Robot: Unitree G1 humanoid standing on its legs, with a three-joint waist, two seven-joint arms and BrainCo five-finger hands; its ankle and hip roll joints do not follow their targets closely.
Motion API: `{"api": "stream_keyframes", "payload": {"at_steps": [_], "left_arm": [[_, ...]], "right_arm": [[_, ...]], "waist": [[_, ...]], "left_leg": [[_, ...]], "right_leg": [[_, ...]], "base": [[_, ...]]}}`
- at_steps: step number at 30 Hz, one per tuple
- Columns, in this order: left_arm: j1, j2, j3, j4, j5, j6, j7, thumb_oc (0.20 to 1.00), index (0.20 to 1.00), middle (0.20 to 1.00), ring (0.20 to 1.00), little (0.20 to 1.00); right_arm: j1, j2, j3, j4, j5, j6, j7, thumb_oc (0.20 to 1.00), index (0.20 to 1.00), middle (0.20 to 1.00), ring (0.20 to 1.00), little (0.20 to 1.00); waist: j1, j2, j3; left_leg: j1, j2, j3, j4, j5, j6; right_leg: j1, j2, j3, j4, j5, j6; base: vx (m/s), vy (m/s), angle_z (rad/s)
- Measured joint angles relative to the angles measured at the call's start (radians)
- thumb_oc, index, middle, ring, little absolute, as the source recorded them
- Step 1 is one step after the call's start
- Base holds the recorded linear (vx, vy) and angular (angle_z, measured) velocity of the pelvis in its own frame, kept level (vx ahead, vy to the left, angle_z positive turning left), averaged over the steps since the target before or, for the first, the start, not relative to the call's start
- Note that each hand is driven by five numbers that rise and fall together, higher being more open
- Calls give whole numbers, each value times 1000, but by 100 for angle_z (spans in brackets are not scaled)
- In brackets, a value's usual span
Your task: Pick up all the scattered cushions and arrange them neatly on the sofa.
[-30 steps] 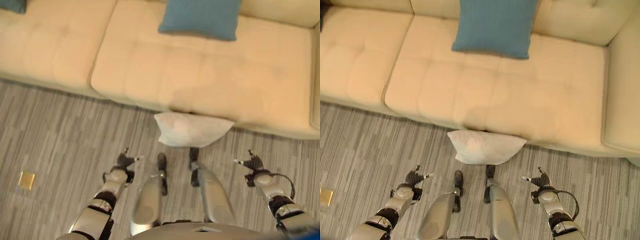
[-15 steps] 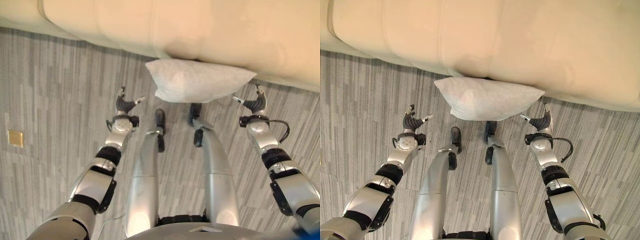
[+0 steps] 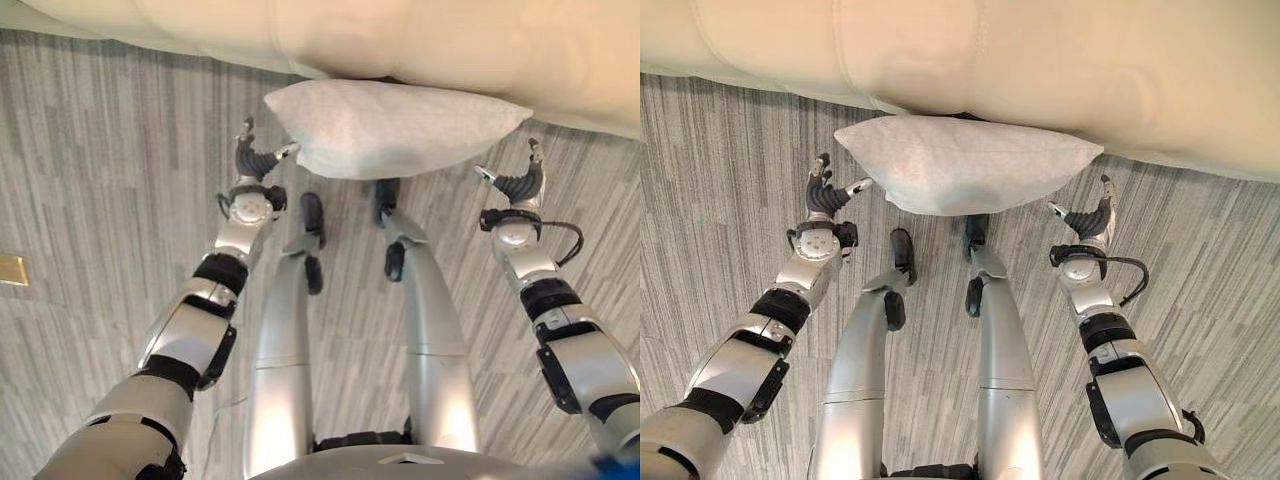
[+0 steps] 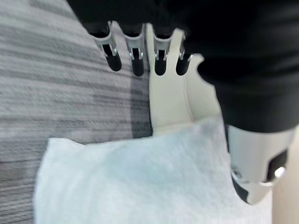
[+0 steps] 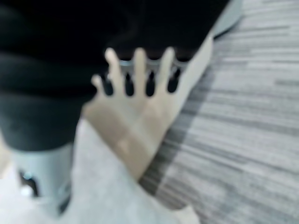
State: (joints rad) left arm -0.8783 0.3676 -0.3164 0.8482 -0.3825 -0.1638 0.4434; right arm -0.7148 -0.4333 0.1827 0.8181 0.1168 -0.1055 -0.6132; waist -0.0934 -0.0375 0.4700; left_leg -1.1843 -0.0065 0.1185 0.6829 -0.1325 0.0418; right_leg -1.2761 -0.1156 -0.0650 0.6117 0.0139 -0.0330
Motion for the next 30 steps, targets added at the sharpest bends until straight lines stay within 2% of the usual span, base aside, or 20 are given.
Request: {"api": "stream_keyframes", "payload": {"at_steps": [3, 7, 14, 19, 29, 30], "left_arm": [[-39, 3, -8, 0, 0, -1, 0, 1000, 1000, 1000, 1000, 1000], [-53, 8, -31, -2, 0, -1, 0, 1000, 1000, 1000, 1000, 1000], [-97, 12, -40, -1, -4, 0, 0, 1000, 1000, 1000, 1000, 1000], [-142, 8, -76, -2, -38, 0, 0, 1000, 1000, 1000, 1000, 1000], [-205, -20, -86, -1, -80, 1, 8, 1000, 1000, 1000, 1000, 1000], [-212, -33, -88, -1, -81, -1, 15, 1000, 1000, 1000, 1000, 1000]], "right_arm": [[-11, -3, 0, -6, 8, -3, 0, 1000, 1000, 1000, 1000, 1000], [-41, -20, 4, -4, 18, -6, 0, 1000, 1000, 1000, 1000, 1000], [-126, -21, 25, 3, 40, -11, 4, 1000, 1000, 1000, 1000, 1000], [-173, -45, 56, 9, 61, -12, 13, 1000, 1000, 1000, 1000, 1000], [-277, -39, 117, 69, 136, -16, 17, 1000, 1000, 1000, 1000, 1000], [-281, -28, 120, 72, 138, -19, 17, 937, 937, 937, 937, 937]], "waist": [[1, 0, -1], [1, 3, -38], [6, 5, -39], [30, 5, -38], [35, 16, -54], [36, 16, -54]], "left_leg": [[-20, -1, 7, 4, -3, 2], [-79, 0, 15, 12, -3, 2], [-133, 0, 16, 27, -3, 1], [-165, 0, 14, 54, -7, -5], [-243, 0, 7, 94, -10, -9], [-244, 0, 6, 97, -10, -9]], "right_leg": [[-26, 0, 8, 14, -3, 2], [-89, 0, 18, 18, -4, 12], [-147, 0, 22, 41, -5, 7], [-183, -1, 22, 73, -16, -2], [-258, -5, 19, 120, -24, -4], [-259, -5, 19, 121, -25, -5]], "base": [[2, -1, -1], [1, -2, -1], [11, -14, 0], [10, -15, 2], [12, -13, 2], [0, 0, 0]]}}
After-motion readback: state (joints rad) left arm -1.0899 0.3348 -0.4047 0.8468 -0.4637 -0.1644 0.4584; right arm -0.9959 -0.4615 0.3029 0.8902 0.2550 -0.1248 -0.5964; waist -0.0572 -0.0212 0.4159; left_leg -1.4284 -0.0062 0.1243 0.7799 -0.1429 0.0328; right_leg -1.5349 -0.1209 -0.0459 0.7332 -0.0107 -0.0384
